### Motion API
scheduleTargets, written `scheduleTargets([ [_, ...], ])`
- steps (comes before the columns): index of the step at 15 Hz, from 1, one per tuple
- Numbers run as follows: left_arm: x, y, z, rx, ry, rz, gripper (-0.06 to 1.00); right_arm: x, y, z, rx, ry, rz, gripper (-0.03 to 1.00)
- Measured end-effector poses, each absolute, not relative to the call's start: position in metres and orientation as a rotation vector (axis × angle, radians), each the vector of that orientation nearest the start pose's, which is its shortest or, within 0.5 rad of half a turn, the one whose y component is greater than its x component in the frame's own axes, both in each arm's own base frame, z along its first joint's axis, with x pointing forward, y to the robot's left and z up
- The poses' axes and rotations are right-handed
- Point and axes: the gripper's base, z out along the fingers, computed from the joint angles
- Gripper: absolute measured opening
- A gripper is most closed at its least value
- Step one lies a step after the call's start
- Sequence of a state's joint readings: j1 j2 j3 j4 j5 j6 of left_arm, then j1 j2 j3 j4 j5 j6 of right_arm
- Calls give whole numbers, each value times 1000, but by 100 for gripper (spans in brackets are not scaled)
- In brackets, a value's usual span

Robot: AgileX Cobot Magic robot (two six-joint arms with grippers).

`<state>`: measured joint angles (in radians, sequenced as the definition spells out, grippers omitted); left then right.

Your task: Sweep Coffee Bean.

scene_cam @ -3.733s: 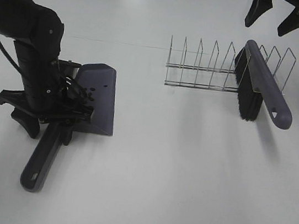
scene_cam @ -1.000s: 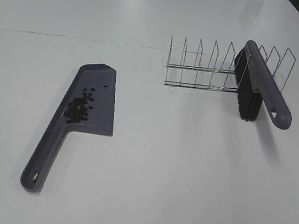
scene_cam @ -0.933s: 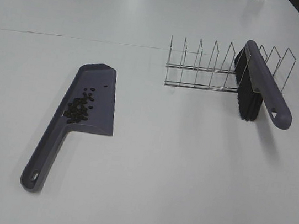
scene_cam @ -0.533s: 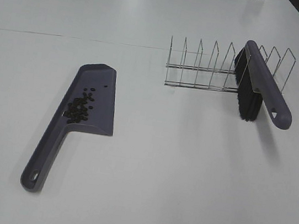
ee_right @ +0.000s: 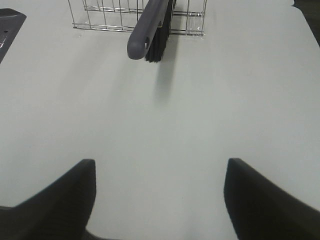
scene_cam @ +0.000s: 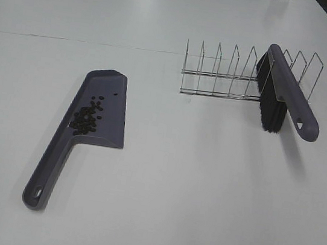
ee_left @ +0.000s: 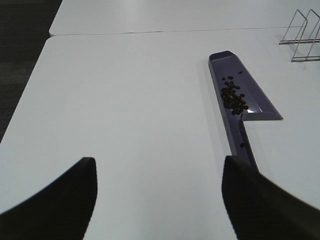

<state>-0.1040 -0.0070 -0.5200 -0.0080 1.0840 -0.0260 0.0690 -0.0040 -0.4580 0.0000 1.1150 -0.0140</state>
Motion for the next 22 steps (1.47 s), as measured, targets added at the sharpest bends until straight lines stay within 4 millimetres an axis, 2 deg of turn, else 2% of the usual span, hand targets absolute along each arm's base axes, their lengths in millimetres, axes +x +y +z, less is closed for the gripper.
scheduleTargets([
  [4,-9,0,281,71,2040,-88,65,-3,0,261,-89,2135,32,63],
  [8,-9,-1,281,-58,2040,-9,65,-3,1,261,-89,2135,49,63],
  [22,-9,-1,281,-63,2040,-6,65,-3,1,261,-89,2134,49,63],
])
